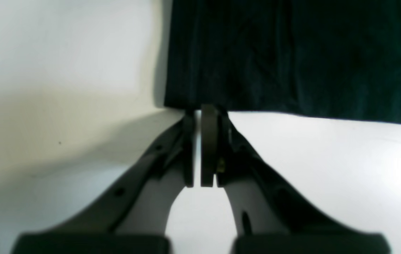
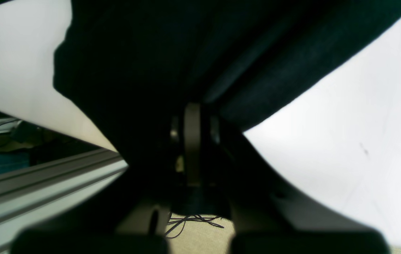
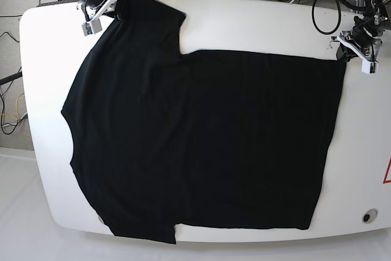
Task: Fold the T-shirt properly
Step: 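Hold both shirt edges gripped while adjusting the left gripper's grip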
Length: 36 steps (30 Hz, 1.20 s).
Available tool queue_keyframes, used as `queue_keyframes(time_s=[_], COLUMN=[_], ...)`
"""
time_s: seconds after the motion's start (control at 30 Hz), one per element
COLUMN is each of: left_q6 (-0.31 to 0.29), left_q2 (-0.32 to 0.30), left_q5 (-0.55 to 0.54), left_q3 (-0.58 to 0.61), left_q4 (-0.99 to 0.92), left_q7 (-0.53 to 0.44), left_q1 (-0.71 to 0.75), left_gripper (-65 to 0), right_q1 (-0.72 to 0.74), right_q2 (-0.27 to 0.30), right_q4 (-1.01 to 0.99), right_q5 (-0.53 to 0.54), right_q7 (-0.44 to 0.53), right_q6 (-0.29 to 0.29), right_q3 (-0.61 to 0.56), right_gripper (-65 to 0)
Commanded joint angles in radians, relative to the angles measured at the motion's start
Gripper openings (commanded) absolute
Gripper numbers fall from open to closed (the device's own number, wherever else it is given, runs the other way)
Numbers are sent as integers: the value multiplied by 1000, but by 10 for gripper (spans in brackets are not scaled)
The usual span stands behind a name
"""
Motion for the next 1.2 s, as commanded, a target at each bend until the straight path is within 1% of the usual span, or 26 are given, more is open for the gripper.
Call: queue_keyframes(time_s=[0.0, 0.57, 0.77, 1.17], left_q6=[-5, -10, 5, 49], left_q2=[-20, -22, -31, -37], left_q5=[-13, -11, -9, -5], left_q3=[-1, 21, 20, 4], left_q4=[16, 31, 54, 126], left_q7=[-21, -35, -58, -65], left_q1=[2, 16, 30, 32], left_gripper=[-650, -647, -649, -650], right_q1=[-4, 0, 13, 18], right_q2=[13, 9, 8, 10], right_q4=[12, 10, 15, 11], right_q5=[1, -2, -9, -15], right_q7=[14, 11, 8, 5], right_q6=[10, 10, 10, 10], right_q3=[7, 1, 3, -3], right_gripper=[-650, -650, -650, -650])
